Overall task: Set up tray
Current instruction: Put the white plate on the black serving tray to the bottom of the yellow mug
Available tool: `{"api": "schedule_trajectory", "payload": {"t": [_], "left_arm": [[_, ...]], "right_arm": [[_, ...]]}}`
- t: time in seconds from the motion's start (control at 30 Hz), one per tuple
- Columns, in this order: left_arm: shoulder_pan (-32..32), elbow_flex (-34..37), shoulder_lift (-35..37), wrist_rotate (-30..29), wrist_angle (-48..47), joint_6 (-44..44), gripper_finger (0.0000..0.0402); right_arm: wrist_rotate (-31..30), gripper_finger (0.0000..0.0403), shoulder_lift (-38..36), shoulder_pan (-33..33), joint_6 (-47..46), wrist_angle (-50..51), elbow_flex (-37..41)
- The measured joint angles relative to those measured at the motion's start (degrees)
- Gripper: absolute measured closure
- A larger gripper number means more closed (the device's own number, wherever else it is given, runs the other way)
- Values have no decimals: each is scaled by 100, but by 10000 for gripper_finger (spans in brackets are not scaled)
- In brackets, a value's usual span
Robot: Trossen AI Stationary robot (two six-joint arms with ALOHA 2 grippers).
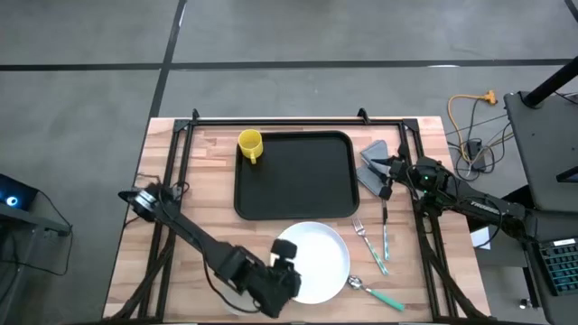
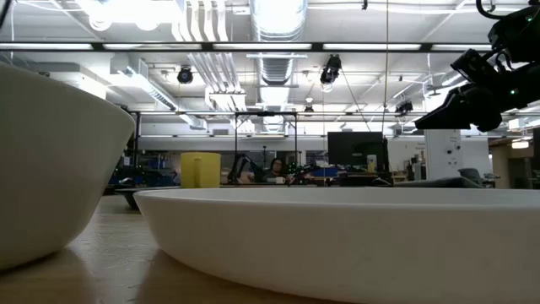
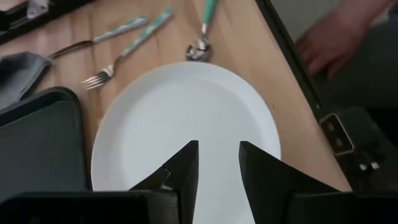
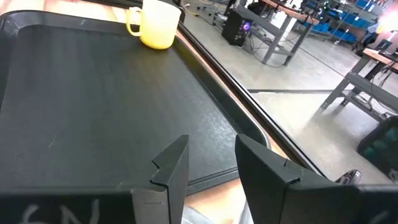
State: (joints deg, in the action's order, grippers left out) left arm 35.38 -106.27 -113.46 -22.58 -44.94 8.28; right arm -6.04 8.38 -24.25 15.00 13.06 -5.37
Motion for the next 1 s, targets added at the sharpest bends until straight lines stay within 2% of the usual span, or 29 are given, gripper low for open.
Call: {"api": "schedule_trajectory", "payload": {"t": [0.2, 0.4, 0.7, 1.0], "left_arm": [[222, -1184, -870, -31, -945, -29, 301], [466, -1658, -1318, -27, -1035, -116, 301], [760, -1455, -1367, -19, -1009, -90, 301], [727, -760, -1369, -25, -504, -65, 301]], "right_arm": [[0, 280, 7, -2, 0, 0, 0], [0, 280, 2, 0, 0, -1, 0], [0, 280, 2, -2, 0, -2, 0], [0, 280, 2, 0, 0, -2, 0]]}}
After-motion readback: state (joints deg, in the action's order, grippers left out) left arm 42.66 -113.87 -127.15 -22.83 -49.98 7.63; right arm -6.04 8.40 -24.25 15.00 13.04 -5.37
